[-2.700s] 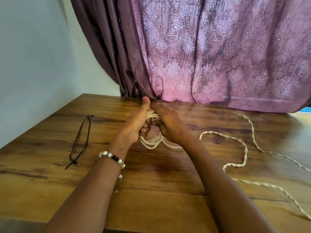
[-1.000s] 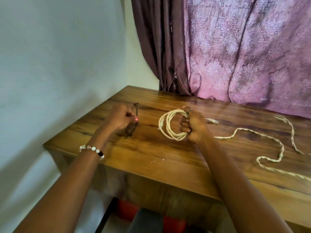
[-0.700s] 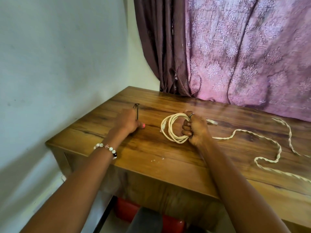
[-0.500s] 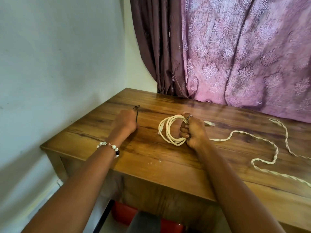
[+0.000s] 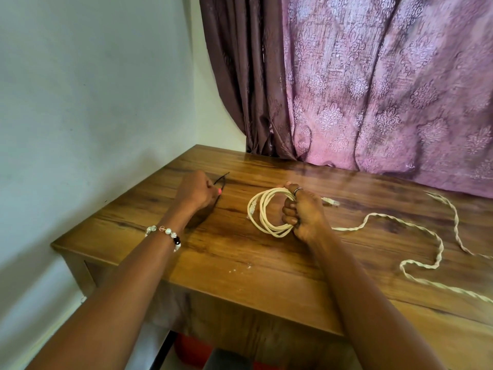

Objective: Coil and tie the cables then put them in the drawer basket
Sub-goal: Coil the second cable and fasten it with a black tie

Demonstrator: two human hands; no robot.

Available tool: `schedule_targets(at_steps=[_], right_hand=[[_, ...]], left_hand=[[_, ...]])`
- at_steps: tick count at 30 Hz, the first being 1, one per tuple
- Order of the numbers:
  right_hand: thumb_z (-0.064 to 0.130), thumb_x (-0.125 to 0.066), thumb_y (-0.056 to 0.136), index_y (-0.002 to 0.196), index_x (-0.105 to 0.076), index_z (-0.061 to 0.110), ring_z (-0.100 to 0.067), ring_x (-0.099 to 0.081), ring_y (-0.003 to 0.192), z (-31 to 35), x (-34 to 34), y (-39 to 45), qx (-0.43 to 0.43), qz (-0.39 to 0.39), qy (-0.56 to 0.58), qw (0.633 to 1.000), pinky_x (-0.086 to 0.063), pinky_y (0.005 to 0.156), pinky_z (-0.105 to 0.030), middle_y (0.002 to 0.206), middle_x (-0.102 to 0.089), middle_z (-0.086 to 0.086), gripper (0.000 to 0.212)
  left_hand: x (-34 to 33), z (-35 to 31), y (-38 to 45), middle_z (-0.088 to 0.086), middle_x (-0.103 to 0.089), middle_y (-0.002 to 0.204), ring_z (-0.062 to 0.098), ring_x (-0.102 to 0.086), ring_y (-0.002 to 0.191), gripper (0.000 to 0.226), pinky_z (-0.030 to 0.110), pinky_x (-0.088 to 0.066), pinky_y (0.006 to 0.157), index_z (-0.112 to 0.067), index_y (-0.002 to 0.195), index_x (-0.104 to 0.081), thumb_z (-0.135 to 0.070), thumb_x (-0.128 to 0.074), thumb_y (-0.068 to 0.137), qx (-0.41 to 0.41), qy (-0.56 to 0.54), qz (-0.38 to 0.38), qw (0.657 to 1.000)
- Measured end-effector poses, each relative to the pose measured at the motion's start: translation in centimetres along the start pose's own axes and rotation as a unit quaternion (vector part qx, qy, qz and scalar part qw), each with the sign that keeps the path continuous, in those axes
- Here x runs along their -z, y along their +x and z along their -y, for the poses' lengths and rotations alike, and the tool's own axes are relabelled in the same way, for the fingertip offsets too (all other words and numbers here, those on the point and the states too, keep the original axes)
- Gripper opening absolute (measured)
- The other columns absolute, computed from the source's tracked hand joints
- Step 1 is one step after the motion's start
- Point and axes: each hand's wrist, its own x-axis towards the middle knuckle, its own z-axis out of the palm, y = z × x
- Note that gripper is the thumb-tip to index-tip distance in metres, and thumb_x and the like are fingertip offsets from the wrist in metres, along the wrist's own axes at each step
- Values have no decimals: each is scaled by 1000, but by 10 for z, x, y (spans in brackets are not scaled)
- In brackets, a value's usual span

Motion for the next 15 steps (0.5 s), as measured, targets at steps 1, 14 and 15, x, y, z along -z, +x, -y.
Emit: schedule_targets(at_steps=[1,14,15], right_hand=[[19,-56,93,74,-60,17,-6,-18,33,1,1,1,-2,0,-1,1000,-12,34,-13,45,-25,3,20],[24,-58,93,53,-61,21,-7,-17,35,0,3,17,-12,21,-10,1000,-10,40,-16,50,-24,2,41],[24,-58,93,48,-62,21,-7,-17,35,0,2,17,-12,23,-12,1000,-10,40,-17,50,-24,2,45]], left_hand=[[-4,-2,3,14,-72,81,27,-69,79,22,33,-51,68,-1,77,-73,-21,-69,87,-13,-7,-6,1000],[-29,-7,47,7,-64,82,23,-59,73,17,32,-43,58,-11,74,-59,-18,-69,86,-36,169,-57,983],[-29,-9,48,7,-65,83,22,-57,72,18,32,-42,58,-13,72,-56,-14,-66,87,-42,186,-62,980]])
